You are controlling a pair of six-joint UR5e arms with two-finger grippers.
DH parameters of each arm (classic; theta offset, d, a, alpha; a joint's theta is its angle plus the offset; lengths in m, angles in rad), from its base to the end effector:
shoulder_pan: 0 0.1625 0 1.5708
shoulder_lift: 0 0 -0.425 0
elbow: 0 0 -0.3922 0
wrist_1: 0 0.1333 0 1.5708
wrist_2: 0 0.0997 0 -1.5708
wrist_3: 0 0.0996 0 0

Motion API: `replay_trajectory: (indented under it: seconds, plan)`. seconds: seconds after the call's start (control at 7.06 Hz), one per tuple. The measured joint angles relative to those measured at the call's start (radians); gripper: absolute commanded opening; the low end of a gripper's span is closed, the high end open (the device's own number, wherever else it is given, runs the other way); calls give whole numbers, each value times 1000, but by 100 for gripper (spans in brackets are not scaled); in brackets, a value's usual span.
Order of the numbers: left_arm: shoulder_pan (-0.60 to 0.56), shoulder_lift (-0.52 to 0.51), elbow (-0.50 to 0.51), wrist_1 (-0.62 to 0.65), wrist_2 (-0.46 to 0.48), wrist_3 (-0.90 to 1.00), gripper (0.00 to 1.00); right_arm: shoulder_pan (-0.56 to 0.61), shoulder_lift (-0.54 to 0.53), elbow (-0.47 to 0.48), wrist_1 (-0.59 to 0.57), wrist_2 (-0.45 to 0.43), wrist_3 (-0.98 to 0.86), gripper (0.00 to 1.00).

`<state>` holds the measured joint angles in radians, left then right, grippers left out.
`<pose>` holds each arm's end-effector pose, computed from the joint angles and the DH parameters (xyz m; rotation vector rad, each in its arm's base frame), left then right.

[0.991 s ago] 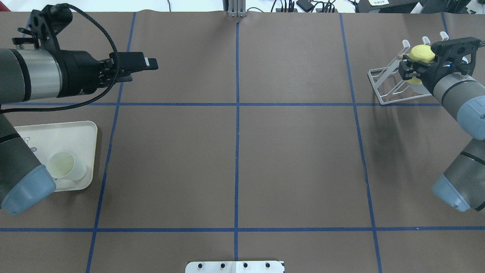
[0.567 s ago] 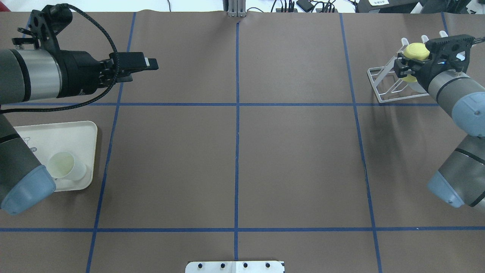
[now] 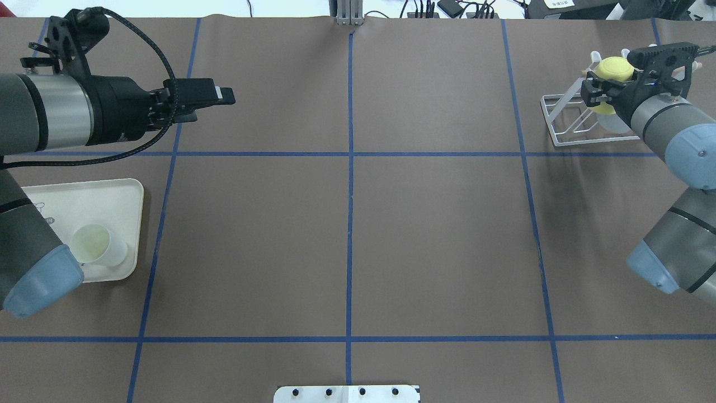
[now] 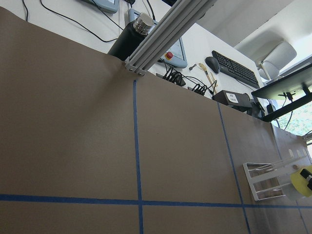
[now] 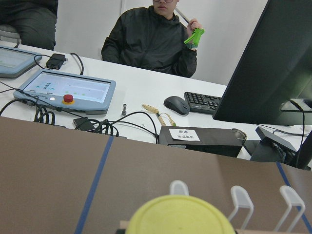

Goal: Transfer IKEA cup to right arm and place on rack

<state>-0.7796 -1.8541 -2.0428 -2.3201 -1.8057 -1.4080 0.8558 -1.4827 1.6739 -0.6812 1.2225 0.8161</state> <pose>0.2836 -0.4351 0.2086 0.5134 1.4251 -0.3184 -0.2356 -0.5265 0.4674 0.9903 -0.5160 0.2785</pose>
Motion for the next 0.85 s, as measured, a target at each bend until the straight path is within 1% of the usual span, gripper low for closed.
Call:
replay_trajectory:
  seconds: [0.14, 0.28, 0.42, 0.57, 0.85]
  plan:
    - [0, 0, 1, 0, 0, 0, 100, 3, 4, -5, 1, 4, 0, 0]
    - [0, 1, 2, -1, 0, 0, 100, 3, 4, -8, 1, 6, 0, 7]
    - [0, 1, 3, -1, 0, 1, 100, 3, 4, -9, 2, 6, 0, 86]
    - [0, 1, 3, -1, 0, 1, 100, 3, 4, -9, 2, 7, 1, 100]
    - [0, 1, 3, -1, 0, 1, 100, 3, 2, -11, 14, 7, 3, 100]
